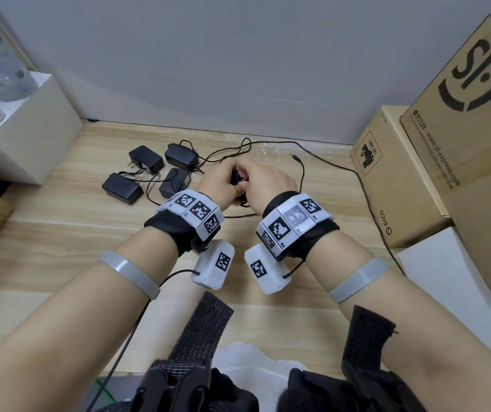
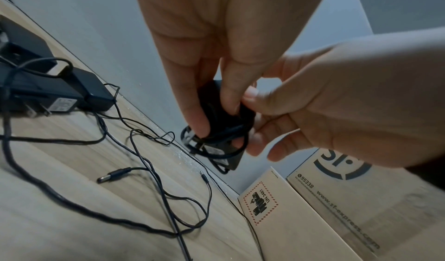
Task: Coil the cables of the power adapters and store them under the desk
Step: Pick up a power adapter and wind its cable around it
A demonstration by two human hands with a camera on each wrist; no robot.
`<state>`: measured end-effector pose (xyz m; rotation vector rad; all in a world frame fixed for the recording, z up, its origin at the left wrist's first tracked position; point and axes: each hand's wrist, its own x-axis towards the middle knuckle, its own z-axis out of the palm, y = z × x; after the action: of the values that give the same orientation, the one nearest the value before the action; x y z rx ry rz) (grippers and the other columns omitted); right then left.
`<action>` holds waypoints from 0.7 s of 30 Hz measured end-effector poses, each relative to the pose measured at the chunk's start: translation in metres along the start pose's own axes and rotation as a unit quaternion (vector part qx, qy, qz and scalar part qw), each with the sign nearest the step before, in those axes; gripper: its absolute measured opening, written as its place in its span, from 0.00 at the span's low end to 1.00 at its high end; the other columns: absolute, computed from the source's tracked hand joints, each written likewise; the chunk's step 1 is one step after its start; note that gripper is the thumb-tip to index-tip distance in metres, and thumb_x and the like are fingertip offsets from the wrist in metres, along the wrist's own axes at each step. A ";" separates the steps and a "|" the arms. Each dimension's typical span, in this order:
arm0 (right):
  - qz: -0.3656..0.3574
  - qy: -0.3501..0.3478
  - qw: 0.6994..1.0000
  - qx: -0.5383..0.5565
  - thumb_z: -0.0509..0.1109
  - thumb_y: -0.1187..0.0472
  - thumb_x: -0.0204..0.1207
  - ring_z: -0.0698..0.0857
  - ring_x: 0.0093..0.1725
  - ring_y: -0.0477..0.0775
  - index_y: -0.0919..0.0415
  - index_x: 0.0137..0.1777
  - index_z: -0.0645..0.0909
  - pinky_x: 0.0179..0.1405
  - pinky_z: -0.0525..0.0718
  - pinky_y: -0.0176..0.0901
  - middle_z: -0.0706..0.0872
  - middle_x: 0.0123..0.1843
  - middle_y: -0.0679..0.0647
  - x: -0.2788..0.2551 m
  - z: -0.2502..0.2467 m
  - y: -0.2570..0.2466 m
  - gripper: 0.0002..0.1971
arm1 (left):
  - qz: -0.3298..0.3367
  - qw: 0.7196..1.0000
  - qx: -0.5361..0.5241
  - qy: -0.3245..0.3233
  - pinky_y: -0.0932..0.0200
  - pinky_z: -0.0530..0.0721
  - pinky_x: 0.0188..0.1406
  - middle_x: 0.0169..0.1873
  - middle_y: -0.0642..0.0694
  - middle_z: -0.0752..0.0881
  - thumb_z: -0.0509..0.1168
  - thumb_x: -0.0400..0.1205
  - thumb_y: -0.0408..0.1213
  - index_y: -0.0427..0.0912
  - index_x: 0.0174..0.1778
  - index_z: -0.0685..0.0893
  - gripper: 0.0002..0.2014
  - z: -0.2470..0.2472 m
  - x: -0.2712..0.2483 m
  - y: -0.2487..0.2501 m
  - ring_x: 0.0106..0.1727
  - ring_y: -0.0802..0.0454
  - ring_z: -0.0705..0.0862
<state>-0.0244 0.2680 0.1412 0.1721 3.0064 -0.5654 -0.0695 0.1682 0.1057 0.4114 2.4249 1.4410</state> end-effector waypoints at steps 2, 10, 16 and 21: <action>0.008 0.017 1.000 -0.021 0.60 0.62 0.79 0.77 0.52 0.62 0.48 0.56 0.75 0.44 0.70 0.48 0.76 0.59 0.57 0.000 0.001 -0.001 0.10 | -0.012 1.000 0.005 -0.004 0.62 0.84 0.39 0.36 0.48 0.77 0.63 0.77 0.23 0.41 0.47 0.75 0.10 0.001 0.003 -0.002 0.40 0.49 0.81; -0.033 0.051 0.993 0.096 0.65 0.65 0.75 0.77 0.46 0.58 0.52 0.37 0.67 0.43 0.70 0.45 0.78 0.39 0.49 0.015 -0.005 0.001 0.10 | -0.061 0.995 -0.050 -0.053 0.44 0.89 0.45 0.54 0.34 0.82 0.62 0.79 0.21 0.35 0.62 0.76 0.16 0.008 0.002 -0.013 0.51 0.37 0.86; 0.031 0.086 0.944 0.316 0.68 0.67 0.74 0.81 0.36 0.60 0.52 0.30 0.71 0.44 0.82 0.51 0.79 0.33 0.54 0.028 -0.010 0.016 0.15 | -0.024 0.990 -0.071 -0.119 0.54 0.88 0.43 0.53 0.36 0.80 0.59 0.81 0.21 0.39 0.62 0.74 0.15 0.000 0.000 -0.007 0.50 0.41 0.84; 0.114 0.059 0.885 0.449 0.64 0.67 0.79 0.77 0.27 0.49 0.56 0.31 0.71 0.37 0.80 0.46 0.79 0.31 0.54 0.036 -0.001 0.032 0.15 | -0.016 0.986 -0.046 -0.158 0.64 0.87 0.37 0.44 0.46 0.80 0.59 0.81 0.22 0.42 0.61 0.73 0.16 -0.004 -0.001 -0.002 0.41 0.53 0.82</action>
<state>-0.0558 0.3016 0.1276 0.6057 2.4967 -1.9037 -0.0703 0.1634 0.1060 0.5342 2.0974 1.3520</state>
